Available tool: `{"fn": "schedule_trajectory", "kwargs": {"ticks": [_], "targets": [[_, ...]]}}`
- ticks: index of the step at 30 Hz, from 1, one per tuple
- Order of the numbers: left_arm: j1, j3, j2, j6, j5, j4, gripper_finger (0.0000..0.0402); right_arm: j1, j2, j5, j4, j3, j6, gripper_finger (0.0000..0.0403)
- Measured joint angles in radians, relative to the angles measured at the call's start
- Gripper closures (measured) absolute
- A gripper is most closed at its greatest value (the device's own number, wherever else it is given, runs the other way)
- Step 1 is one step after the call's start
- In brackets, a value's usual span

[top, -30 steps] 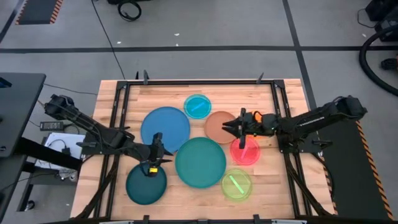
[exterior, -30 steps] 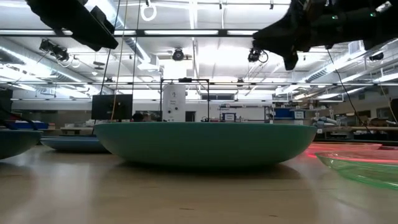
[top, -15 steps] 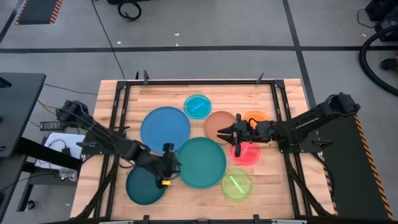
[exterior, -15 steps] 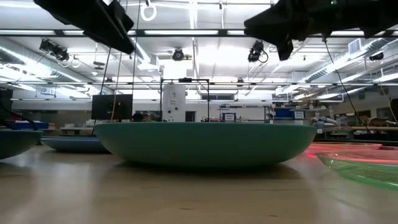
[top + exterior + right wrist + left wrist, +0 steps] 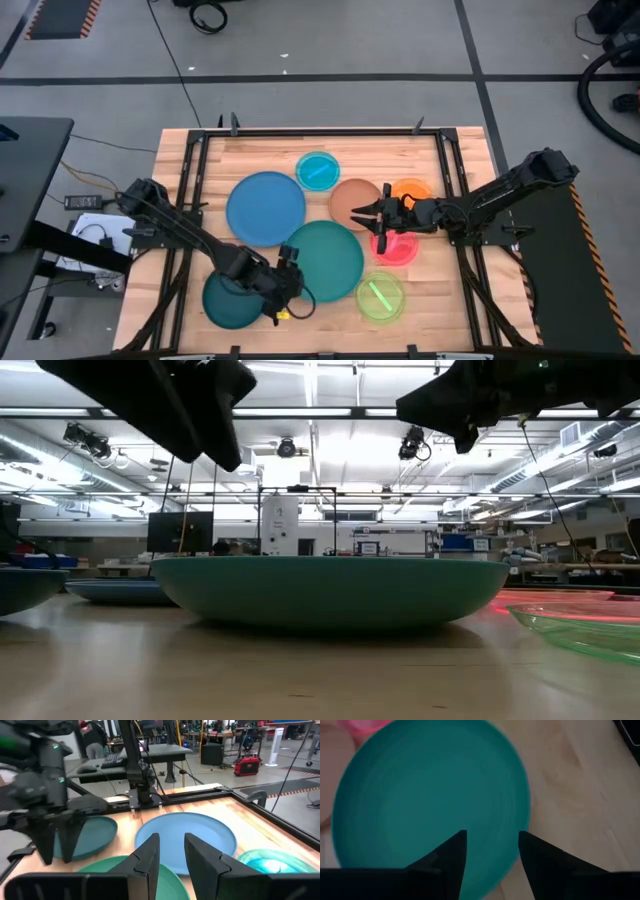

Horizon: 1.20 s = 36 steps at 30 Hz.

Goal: Stack plastic plates
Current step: Stack the green plate on top of the blue plate

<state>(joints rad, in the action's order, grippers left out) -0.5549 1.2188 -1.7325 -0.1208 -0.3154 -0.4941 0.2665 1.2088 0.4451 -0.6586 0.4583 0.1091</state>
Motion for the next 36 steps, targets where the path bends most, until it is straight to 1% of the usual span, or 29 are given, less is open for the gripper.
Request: {"fn": "schedule_trajectory", "kwargs": {"ticks": [4, 10, 17, 23, 29, 36], "targets": [[0.001, 0.006, -0.038, 0.028, -0.001, 0.006, 0.0214, 0.0, 0.016, 0.01, -0.003, 0.0, -0.006, 0.0302], [-0.002, 0.0, -0.038, 0.054, 0.0, 0.011, 0.0214, -0.005, 0.046, 0.01, -0.023, 0.0, -0.009, 0.0302], [-0.02, -0.001, -0.074, 0.11, 0.071, 0.01, 0.0214, -0.009, 0.063, 0.007, -0.047, 0.0, -0.007, 0.0302], [-0.013, -0.001, -0.134, 0.132, 0.085, -0.011, 0.022, -0.008, 0.076, 0.003, -0.074, 0.0, -0.008, 0.0302], [0.011, -0.001, -0.162, 0.134, 0.092, -0.043, 0.0252, -0.009, 0.082, 0.002, -0.087, 0.0, -0.008, 0.0302], [0.015, -0.001, -0.166, 0.135, 0.094, -0.063, 0.0319, -0.008, 0.083, -0.001, -0.095, 0.0, -0.008, 0.0302]]}}
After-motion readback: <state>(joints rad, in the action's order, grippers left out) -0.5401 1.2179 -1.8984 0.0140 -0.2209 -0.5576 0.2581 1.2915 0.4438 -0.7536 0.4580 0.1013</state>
